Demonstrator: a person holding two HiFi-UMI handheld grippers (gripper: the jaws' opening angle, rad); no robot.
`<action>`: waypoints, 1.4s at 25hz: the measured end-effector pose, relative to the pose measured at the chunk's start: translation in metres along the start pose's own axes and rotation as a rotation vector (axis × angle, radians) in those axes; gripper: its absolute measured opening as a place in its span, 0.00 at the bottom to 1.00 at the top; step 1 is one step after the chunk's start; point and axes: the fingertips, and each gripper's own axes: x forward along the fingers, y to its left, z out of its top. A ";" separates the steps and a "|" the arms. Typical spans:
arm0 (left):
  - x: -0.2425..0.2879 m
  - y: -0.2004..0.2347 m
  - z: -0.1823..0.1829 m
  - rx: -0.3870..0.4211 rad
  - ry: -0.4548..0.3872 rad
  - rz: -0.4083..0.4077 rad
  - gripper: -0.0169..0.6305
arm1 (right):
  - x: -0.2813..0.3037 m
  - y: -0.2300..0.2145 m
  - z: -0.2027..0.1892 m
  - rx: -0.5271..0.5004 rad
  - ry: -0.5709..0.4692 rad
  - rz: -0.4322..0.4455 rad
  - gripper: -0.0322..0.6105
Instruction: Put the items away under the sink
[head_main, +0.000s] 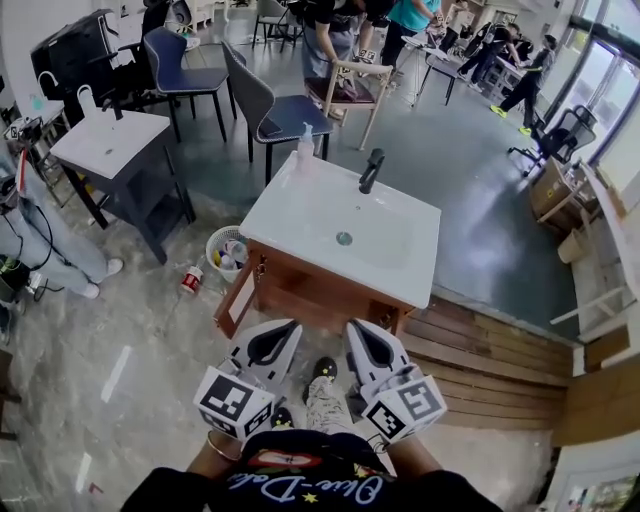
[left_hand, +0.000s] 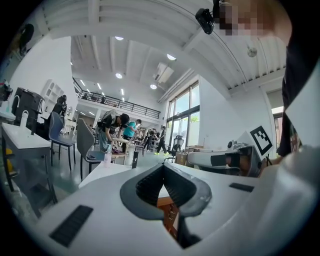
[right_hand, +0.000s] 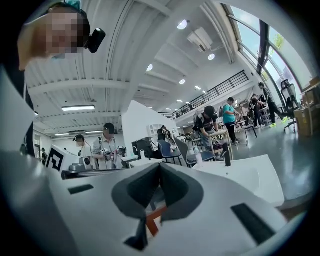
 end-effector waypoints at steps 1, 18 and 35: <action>0.000 0.000 -0.001 -0.002 0.001 0.003 0.04 | 0.001 0.000 -0.001 0.000 0.001 0.008 0.06; 0.022 0.044 0.015 0.043 -0.001 0.092 0.04 | 0.059 -0.021 0.009 0.025 -0.027 0.096 0.06; 0.058 0.086 0.020 0.051 0.007 0.137 0.04 | 0.117 -0.051 0.013 0.047 -0.008 0.152 0.06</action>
